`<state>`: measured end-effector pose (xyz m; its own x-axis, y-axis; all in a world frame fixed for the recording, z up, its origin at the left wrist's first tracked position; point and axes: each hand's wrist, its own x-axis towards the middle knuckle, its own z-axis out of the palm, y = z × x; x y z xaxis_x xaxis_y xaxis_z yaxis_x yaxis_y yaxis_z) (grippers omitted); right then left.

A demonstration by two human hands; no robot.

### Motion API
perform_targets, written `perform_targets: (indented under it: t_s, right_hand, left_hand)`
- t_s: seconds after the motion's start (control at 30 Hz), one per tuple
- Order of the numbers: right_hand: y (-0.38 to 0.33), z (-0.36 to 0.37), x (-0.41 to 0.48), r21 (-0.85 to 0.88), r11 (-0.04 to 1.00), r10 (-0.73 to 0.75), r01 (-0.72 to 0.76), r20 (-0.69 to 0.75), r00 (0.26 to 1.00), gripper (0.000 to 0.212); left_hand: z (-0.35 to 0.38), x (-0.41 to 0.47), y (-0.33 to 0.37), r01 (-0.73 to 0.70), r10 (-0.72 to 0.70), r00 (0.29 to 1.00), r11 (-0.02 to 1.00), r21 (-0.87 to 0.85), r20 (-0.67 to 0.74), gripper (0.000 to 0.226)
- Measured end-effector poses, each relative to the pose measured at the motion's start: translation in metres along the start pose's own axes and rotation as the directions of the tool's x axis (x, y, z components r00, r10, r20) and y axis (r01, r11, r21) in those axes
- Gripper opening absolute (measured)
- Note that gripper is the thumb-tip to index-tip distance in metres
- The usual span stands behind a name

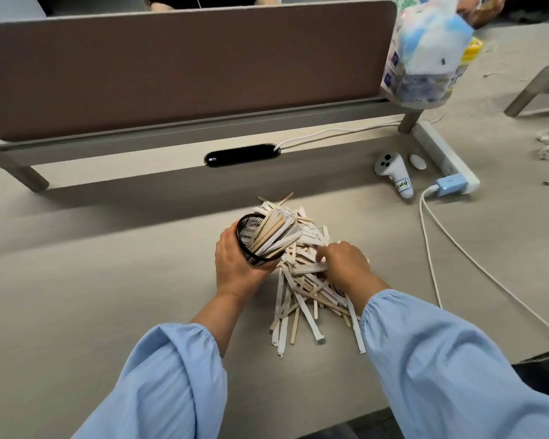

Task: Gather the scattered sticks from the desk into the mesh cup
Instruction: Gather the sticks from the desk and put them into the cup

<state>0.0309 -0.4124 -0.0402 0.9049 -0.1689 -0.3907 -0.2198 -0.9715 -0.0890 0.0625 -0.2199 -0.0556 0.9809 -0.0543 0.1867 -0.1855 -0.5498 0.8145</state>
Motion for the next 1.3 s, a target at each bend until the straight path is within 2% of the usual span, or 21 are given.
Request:
perform_targets:
  t_s: [0.13, 0.3, 0.37, 0.43, 0.5, 0.57, 0.67, 0.73, 0.77, 0.83, 0.87, 1.07, 1.13, 1.2, 1.3]
  right_hand:
    - [0.008, 0.008, 0.002, 0.005, 1.0, -0.026, 0.026, -0.026, 0.999, 0.029]
    - [0.012, 0.005, 0.006, 0.245, 0.968, 0.053, -0.05, -0.004, 0.999, 0.03]
    - [0.009, 0.003, 0.004, 0.296, 0.955, 0.014, -0.025, 0.039, 0.999, 0.031]
    - [0.004, 0.007, 0.001, 0.313, 0.95, -0.063, 0.026, 0.108, 0.992, 0.043]
    - [-0.003, 0.012, -0.004, 0.265, 0.963, -0.088, 0.044, 0.159, 0.983, 0.068]
    - [-0.014, 0.019, -0.007, 0.177, 0.982, -0.089, 0.063, 0.144, 0.986, 0.09]
    - [-0.032, 0.025, -0.008, 0.085, 0.995, -0.063, 0.05, 0.166, 0.984, 0.101]
    - [-0.039, 0.026, -0.007, 0.119, 0.993, -0.013, -0.008, 0.178, 0.984, 0.095]
    - [-0.041, 0.028, -0.006, 0.136, 0.991, -0.021, -0.001, 0.162, 0.987, 0.084]
    - [-0.045, 0.031, -0.005, 0.146, 0.985, -0.1, 0.087, 0.087, 0.991, 0.056]
    - [-0.046, 0.032, -0.004, 0.147, 0.98, -0.145, 0.135, 0.062, 0.987, 0.048]
    - [-0.049, 0.039, -0.01, 0.245, 0.932, -0.257, 0.267, -0.074, 0.964, 0.042]
    - [-0.048, 0.038, -0.013, 0.271, 0.927, -0.231, 0.258, -0.126, 0.965, 0.04]
    - [-0.048, 0.037, -0.016, 0.285, 0.943, -0.129, 0.171, -0.161, 0.978, 0.046]
    - [-0.046, 0.038, -0.018, 0.276, 0.958, 0.101, -0.076, -0.078, 0.992, 0.083]
  left_hand:
    - [0.003, -0.004, -0.002, 0.025, -0.025, 1.0, 1.0, 0.019, -0.017, 0.092]
    - [0.007, -0.006, 0.002, 0.065, -0.064, 0.995, 0.998, 0.007, -0.071, 0.092]
    - [0.007, -0.008, 0.003, 0.079, -0.079, 0.992, 0.997, -0.002, -0.096, 0.092]
    - [0.006, -0.011, 0.003, 0.096, -0.096, 0.988, 0.995, -0.002, -0.122, 0.092]
    - [0.005, -0.015, 0.003, 0.114, -0.112, 0.981, 0.993, 0.008, -0.159, 0.091]
    - [0.003, -0.02, 0.001, 0.134, -0.127, 0.972, 0.991, 0.02, -0.196, 0.091]
    - [-0.002, -0.028, -0.002, 0.165, -0.155, 0.958, 0.986, 0.02, -0.242, 0.091]
    - [-0.005, -0.032, -0.003, 0.178, -0.165, 0.952, 0.984, 0.029, -0.259, 0.091]
    - [-0.007, -0.035, -0.003, 0.182, -0.167, 0.95, 0.983, 0.035, -0.264, 0.092]
    - [-0.01, -0.039, -0.004, 0.188, -0.167, 0.948, 0.981, 0.051, -0.271, 0.092]
    - [-0.012, -0.041, -0.005, 0.189, -0.166, 0.948, 0.98, 0.059, -0.271, 0.093]
    - [-0.023, -0.044, -0.01, 0.176, -0.151, 0.956, 0.981, 0.078, -0.251, 0.093]
    - [-0.026, -0.043, -0.012, 0.168, -0.146, 0.96, 0.983, 0.077, -0.241, 0.092]
    - [-0.029, -0.042, -0.014, 0.159, -0.14, 0.964, 0.985, 0.07, -0.227, 0.092]
    - [-0.034, -0.039, -0.016, 0.148, -0.135, 0.969, 0.988, 0.049, -0.207, 0.09]
